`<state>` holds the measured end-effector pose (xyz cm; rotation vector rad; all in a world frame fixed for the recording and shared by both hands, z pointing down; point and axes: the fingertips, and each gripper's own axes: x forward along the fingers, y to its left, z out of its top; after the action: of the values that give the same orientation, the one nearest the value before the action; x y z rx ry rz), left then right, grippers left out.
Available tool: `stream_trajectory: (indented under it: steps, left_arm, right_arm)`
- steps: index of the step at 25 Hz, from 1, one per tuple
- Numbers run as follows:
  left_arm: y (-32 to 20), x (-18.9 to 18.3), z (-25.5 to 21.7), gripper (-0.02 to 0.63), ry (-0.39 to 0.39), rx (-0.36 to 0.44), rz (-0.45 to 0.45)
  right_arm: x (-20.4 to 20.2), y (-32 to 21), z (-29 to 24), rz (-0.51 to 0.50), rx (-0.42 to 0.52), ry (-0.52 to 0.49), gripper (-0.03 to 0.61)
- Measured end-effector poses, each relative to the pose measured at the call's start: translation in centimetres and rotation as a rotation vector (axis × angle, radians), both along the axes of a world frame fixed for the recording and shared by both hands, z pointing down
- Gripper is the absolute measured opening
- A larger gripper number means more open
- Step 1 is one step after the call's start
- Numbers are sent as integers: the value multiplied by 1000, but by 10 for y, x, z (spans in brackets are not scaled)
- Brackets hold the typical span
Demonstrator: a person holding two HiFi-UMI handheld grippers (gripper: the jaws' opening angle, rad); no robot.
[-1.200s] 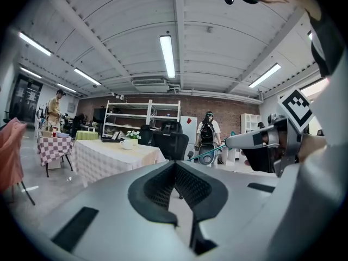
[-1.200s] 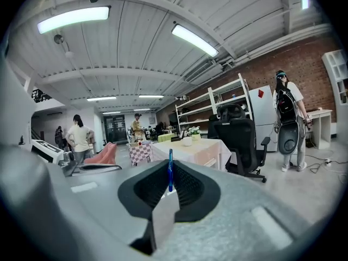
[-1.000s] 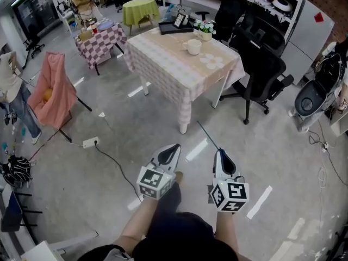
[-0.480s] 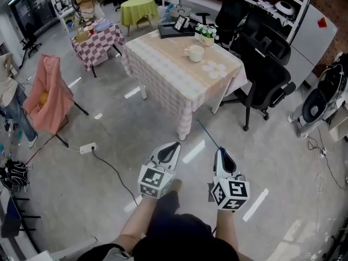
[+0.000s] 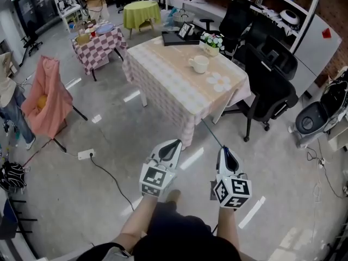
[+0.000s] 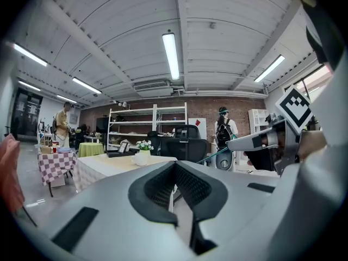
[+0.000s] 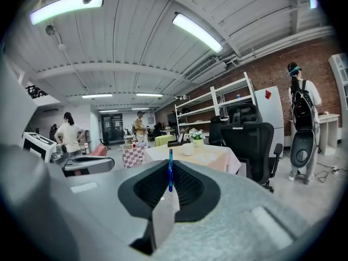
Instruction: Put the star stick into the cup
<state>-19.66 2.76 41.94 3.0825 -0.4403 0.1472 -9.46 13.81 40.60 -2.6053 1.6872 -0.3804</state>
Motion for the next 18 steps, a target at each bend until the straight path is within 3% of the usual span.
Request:
stream_trajectory:
  steps: [5,18]
  left_arm:
    - [-22,16,-2,11,-3,24,12]
    - [-68,54,14,11,16,-27,55]
  right_arm:
    - [17,-23,-4,10,4,13,20]
    - [48,-63,8,37,-1,22,20]
